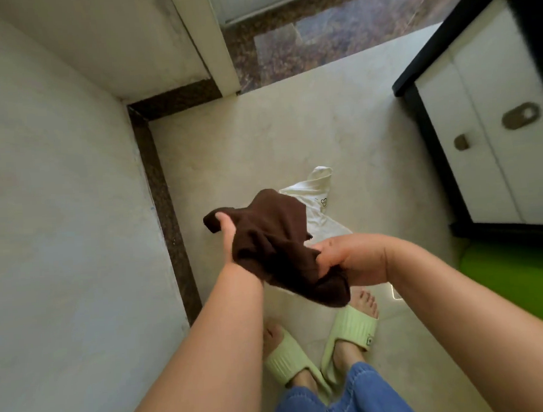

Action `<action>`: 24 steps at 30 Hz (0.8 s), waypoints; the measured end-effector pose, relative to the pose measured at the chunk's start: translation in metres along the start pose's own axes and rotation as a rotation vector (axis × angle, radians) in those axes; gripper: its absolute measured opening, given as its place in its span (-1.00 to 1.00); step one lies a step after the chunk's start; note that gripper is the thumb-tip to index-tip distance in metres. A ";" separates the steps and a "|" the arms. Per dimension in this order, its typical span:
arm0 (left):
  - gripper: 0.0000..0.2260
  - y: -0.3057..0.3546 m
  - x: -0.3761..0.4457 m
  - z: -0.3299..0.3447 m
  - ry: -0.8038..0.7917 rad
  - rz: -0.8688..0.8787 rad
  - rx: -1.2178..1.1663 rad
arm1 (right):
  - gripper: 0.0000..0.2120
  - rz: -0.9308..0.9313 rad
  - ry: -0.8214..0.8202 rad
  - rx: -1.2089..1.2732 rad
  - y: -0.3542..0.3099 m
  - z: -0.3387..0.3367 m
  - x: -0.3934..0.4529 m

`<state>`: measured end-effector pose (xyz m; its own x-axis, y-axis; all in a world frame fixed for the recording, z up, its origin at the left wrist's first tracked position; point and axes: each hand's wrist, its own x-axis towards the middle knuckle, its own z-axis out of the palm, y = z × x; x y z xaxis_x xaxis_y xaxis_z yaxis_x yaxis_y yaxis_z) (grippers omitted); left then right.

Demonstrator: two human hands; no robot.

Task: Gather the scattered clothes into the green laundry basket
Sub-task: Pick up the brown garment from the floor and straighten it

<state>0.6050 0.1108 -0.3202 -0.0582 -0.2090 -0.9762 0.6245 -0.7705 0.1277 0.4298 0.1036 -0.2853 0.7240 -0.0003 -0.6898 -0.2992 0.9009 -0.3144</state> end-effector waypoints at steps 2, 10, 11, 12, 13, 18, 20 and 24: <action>-0.56 0.004 -0.025 0.008 -0.171 0.041 -0.230 | -0.76 0.141 -0.034 -0.196 0.000 0.004 -0.013; -0.66 -0.007 -0.094 0.014 -0.192 0.036 0.009 | -0.30 -0.130 0.286 -0.043 -0.002 0.004 -0.036; -0.64 -0.012 -0.100 0.014 -0.228 0.025 0.011 | -0.34 -0.220 0.311 0.127 -0.007 0.005 -0.036; -0.64 -0.018 -0.107 0.015 -0.267 0.023 0.007 | -0.40 -0.286 0.363 0.276 -0.012 0.007 -0.035; -0.64 -0.020 -0.117 0.018 -0.276 0.055 0.024 | -0.46 -0.340 0.457 0.392 -0.019 0.012 -0.036; -0.64 -0.034 -0.120 0.012 0.143 0.458 0.293 | -0.65 -0.522 0.956 0.531 -0.032 0.022 -0.054; -0.57 -0.039 -0.121 0.008 0.345 0.458 0.351 | -0.66 -0.557 0.891 0.637 -0.035 0.028 -0.068; -0.62 -0.062 -0.113 -0.006 0.403 0.267 0.450 | -0.70 -0.492 0.617 0.778 -0.026 0.061 -0.092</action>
<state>0.5778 0.1859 -0.2185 0.4046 -0.2535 -0.8787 0.1855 -0.9181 0.3503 0.4088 0.1066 -0.1733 0.1575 -0.4542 -0.8769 0.5653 0.7695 -0.2971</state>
